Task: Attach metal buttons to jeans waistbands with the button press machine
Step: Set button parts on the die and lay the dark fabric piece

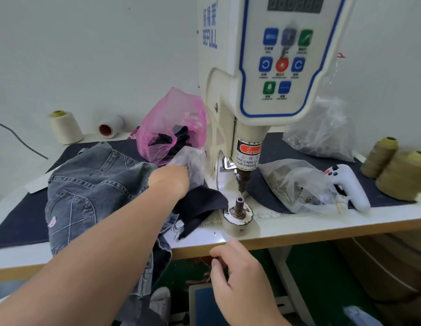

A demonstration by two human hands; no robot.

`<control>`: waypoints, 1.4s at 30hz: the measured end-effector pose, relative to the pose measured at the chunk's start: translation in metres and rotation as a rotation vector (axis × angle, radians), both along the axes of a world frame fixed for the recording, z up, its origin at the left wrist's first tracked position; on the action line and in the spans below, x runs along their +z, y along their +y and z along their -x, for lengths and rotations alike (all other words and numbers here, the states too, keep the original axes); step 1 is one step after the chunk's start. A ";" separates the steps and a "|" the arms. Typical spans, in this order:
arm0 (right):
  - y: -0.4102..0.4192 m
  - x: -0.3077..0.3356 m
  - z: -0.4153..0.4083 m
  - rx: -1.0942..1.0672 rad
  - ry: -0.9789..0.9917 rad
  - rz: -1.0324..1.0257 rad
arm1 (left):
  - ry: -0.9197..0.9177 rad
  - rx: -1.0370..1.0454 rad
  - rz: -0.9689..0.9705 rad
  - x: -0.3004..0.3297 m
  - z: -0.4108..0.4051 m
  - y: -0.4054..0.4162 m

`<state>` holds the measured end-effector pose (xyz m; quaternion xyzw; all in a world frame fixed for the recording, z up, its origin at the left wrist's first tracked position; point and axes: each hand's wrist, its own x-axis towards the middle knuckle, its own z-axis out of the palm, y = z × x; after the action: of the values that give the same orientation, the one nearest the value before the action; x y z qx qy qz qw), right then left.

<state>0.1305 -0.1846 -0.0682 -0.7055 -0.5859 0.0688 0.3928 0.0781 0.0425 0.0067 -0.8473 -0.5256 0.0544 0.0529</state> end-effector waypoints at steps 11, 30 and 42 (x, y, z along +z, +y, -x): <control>-0.008 -0.003 -0.001 -0.008 0.053 0.100 | 0.052 0.035 0.192 0.015 -0.009 0.001; 0.033 0.048 -0.147 -0.592 -0.094 0.003 | 0.030 0.070 0.297 0.007 -0.012 0.010; 0.046 0.025 -0.191 -0.589 -0.302 0.247 | 0.003 0.053 0.144 0.001 -0.015 0.004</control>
<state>0.3211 -0.1387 -0.0428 -0.8886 -0.3960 -0.0822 0.2164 0.0935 0.0469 0.0074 -0.8347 -0.5425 0.0945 -0.0088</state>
